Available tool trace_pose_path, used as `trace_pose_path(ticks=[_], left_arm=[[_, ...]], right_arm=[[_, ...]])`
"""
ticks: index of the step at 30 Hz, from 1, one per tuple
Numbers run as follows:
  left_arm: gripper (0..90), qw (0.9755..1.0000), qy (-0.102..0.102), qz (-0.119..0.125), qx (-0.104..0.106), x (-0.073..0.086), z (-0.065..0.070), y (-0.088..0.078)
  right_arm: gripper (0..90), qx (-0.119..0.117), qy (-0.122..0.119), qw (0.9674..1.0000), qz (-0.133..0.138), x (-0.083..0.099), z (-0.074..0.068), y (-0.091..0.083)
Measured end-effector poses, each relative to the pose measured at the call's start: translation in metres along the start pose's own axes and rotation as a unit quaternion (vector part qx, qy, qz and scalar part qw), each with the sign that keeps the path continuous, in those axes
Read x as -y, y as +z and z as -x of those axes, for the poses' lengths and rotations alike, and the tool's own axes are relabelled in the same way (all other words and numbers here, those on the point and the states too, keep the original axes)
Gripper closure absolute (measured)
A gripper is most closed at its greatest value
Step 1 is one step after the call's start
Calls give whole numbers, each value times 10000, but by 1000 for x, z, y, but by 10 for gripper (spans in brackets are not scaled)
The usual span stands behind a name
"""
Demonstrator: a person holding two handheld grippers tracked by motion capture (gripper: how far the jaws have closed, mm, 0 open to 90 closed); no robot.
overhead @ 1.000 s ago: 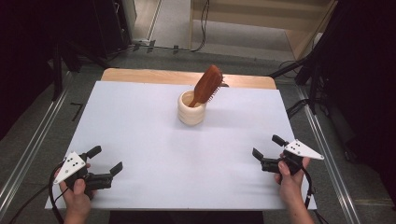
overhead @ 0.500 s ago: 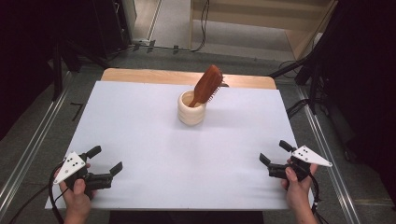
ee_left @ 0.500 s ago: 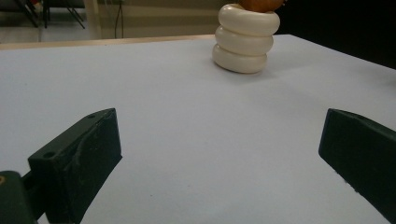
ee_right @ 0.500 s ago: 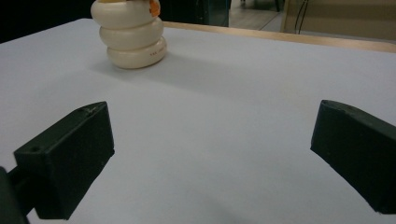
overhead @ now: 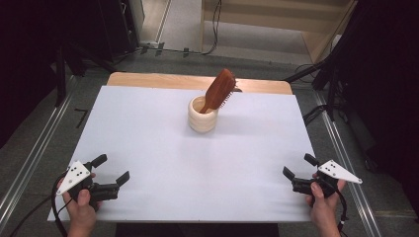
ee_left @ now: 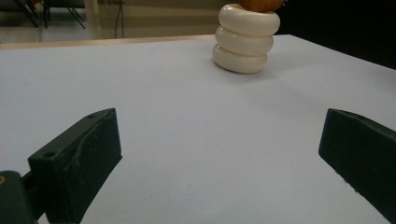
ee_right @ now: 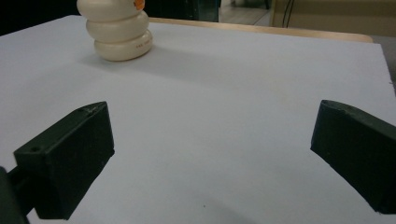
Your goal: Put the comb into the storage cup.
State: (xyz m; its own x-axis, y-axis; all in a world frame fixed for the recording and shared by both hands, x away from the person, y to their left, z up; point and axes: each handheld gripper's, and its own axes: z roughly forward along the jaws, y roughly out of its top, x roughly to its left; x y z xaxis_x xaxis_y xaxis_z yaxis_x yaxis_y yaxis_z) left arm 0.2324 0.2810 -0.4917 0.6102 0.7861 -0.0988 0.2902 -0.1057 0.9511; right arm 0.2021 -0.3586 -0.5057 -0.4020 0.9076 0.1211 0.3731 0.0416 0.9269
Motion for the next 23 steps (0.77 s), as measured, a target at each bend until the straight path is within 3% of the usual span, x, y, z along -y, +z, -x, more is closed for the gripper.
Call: trace_pose_path(ticks=[6,12,14,17,23], left_arm=[[0,10000,5,-9,-17,0,0,0],[0,10000,7,-12,-29,0,0,0],[0,10000,1,-5,-22,0,0,0],[0,10000,12,-16,3,0,0,1],[0,10000,25,-46,14,0,1,1]], right_arm=[[0,85,5,10000,31,5,7,-12],[0,360,-263,9990,-40,14,15,-24],[0,335,-122,9994,42,17,19,-27],[0,277,-8,9996,95,22,22,-25],[0,374,-228,9990,4,22,17,-20]])
